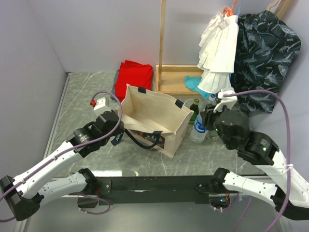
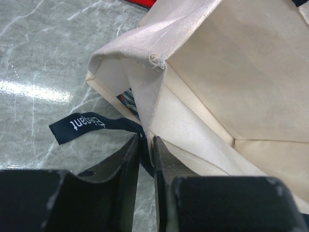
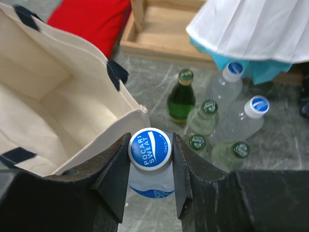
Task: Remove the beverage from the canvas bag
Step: Place the drink at the center of the board.
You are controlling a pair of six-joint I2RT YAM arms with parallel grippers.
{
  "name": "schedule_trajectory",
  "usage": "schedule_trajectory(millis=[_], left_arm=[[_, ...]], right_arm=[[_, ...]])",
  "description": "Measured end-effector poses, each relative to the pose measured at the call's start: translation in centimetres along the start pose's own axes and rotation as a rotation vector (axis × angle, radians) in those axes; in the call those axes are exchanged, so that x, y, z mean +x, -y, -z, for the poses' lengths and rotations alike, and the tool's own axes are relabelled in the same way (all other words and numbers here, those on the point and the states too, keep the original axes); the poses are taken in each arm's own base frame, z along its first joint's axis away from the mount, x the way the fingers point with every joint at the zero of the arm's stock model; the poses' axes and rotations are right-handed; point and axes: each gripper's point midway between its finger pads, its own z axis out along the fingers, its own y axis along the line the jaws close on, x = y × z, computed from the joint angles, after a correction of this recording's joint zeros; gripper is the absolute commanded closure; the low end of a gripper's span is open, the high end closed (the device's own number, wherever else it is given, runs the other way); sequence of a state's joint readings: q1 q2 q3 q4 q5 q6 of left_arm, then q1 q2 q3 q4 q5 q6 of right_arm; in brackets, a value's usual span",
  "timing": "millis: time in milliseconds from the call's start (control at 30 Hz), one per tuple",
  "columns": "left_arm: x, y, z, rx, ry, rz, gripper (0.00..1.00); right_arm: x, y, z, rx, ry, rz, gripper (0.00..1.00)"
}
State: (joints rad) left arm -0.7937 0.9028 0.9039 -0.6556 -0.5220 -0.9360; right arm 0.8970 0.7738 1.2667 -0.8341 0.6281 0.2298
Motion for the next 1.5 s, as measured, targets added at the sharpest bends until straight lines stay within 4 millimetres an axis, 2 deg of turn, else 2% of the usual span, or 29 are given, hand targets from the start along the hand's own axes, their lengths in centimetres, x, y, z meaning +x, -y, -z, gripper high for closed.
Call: schedule_trajectory(millis=[233,467,500,767,867,1000,1267,1500], left_arm=[[-0.1,0.0,0.1,0.005,0.004,0.003,0.76],[-0.3,0.0,0.4,0.012,0.009,0.004,0.75],[-0.3,0.0,0.4,0.012,0.009,0.002,0.71],[-0.3,0.0,0.4,0.012,0.009,-0.002,0.66],[-0.3,0.0,0.4,0.012,0.009,-0.002,0.59],[-0.3,0.0,0.4,0.012,0.009,-0.003,0.58],[-0.3,0.0,0.4,0.011,0.009,-0.002,0.56],[-0.3,0.0,0.4,0.012,0.009,-0.002,0.55]], right_arm=[[4.6,0.2,-1.6,0.049,-0.064,-0.011,1.00],[6.1,0.7,-2.3,0.099,-0.074,-0.041,1.00],[6.4,0.7,-2.5,0.105,-0.075,-0.047,1.00],[9.9,1.1,-3.9,0.151,-0.130,-0.048,1.00],[10.5,1.7,-4.3,0.170,-0.145,-0.064,1.00],[11.2,2.3,-5.1,0.190,-0.151,-0.104,1.00],[14.2,3.0,-6.6,0.190,-0.212,-0.146,1.00],[14.0,2.4,-7.3,0.162,-0.206,-0.154,1.00]])
